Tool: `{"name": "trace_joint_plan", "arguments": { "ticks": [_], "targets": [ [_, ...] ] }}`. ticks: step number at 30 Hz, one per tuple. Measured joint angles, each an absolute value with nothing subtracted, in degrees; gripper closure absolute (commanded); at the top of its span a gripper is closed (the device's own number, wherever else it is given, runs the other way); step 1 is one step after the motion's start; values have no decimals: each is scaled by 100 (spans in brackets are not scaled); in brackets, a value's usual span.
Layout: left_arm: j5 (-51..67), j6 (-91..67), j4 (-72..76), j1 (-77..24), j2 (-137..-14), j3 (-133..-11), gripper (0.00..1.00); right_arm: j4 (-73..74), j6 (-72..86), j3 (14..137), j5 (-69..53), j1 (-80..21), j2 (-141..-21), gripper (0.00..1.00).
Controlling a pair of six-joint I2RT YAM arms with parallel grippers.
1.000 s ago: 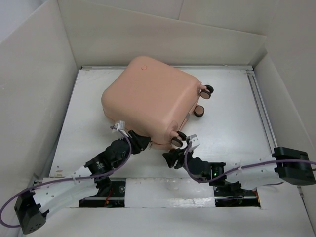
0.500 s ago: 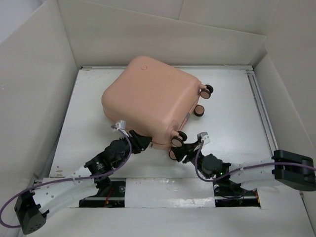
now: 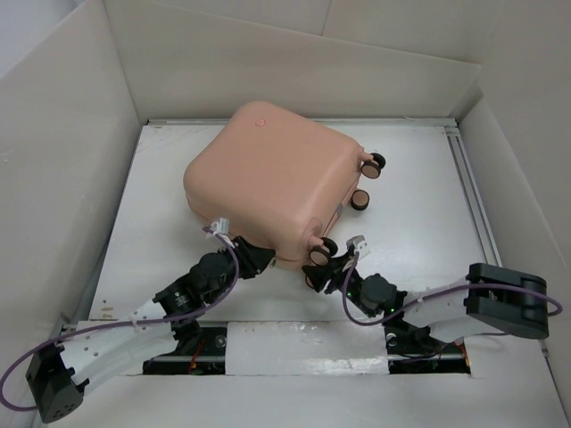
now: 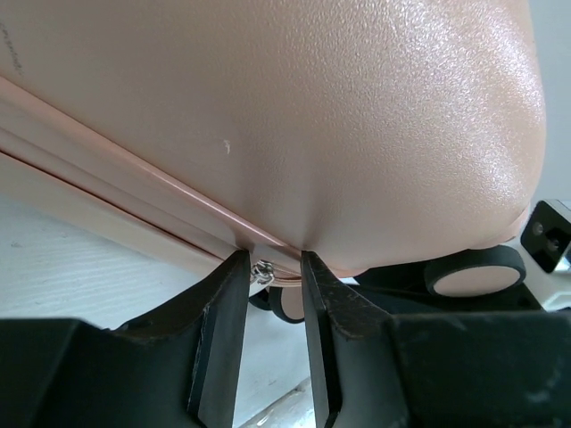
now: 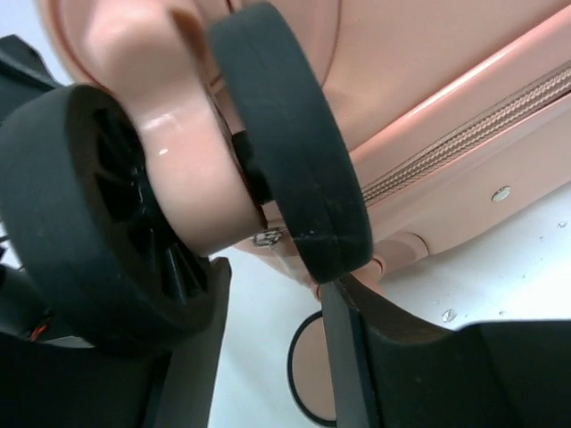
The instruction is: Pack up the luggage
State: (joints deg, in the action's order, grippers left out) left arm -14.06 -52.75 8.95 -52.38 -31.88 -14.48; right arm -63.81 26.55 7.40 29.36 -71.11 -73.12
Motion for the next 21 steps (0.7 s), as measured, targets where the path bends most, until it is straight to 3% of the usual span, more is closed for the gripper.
{"name": "trace_joint_plan", "arguments": {
  "ticks": [8,13,16,21],
  "targets": [
    [-1378,-5242,1011,-5238,-3221,-1393,76,-7063,2639,792,3275,-7094,-8038,63],
    [-1350,-5190,1087,-5238,-3247,-1356,84,-7190,2613,792,3299,-7098,-8200,91],
    [-1313,-5172,1240,-5238,-3315,-1288,87,-7271,2611,821,3227,-7181,-8278,100],
    [-1372,-5170,1660,-5308,-3452,-1160,92,-7255,2626,1037,3758,-7701,-8451,100]
  ]
}}
